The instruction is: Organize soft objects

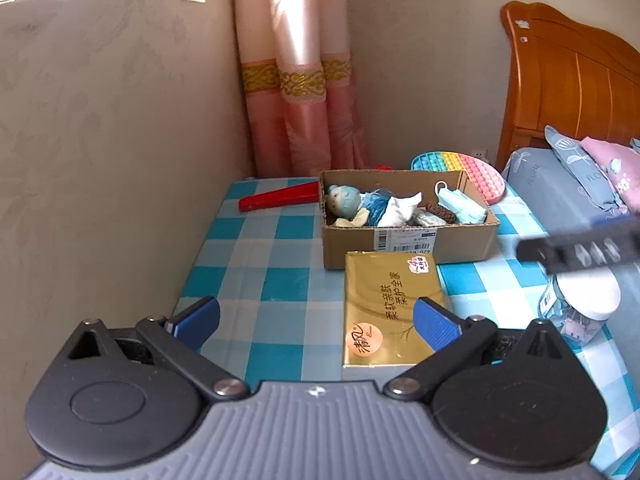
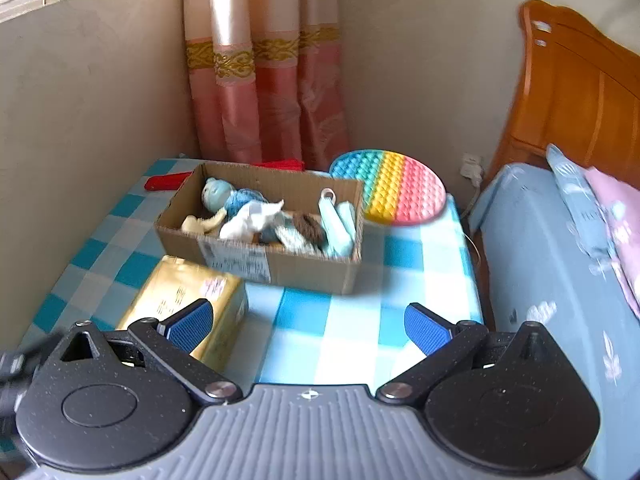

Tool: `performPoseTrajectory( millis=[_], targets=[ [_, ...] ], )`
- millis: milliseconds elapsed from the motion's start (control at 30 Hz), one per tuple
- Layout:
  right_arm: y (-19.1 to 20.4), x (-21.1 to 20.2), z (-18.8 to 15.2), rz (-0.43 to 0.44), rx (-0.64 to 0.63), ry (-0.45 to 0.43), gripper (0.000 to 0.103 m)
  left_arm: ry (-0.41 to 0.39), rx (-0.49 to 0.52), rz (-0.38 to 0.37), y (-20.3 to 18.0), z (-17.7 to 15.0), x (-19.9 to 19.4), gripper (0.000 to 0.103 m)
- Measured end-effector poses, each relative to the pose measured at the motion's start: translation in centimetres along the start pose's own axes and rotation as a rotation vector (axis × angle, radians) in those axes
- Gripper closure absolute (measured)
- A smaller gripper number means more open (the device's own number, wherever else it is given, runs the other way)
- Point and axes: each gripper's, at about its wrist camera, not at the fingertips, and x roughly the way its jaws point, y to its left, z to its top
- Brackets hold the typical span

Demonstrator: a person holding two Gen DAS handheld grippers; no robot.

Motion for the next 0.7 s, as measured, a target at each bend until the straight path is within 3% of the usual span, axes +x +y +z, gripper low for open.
performPoseTrajectory(
  millis=[300, 700],
  targets=[
    [1.0, -5.2, -4.7, -0.031, 0.067, -0.021, 0.000, 0.016, 0.004, 0.000, -0.7, -0.1, -1.2, 0.001],
    [1.1, -6.7, -5.2, -0.035, 0.085, -0.056, 0.000, 0.022, 0.009, -0.004, -1.1, -0.2, -1.7, 0.001]
  ],
)
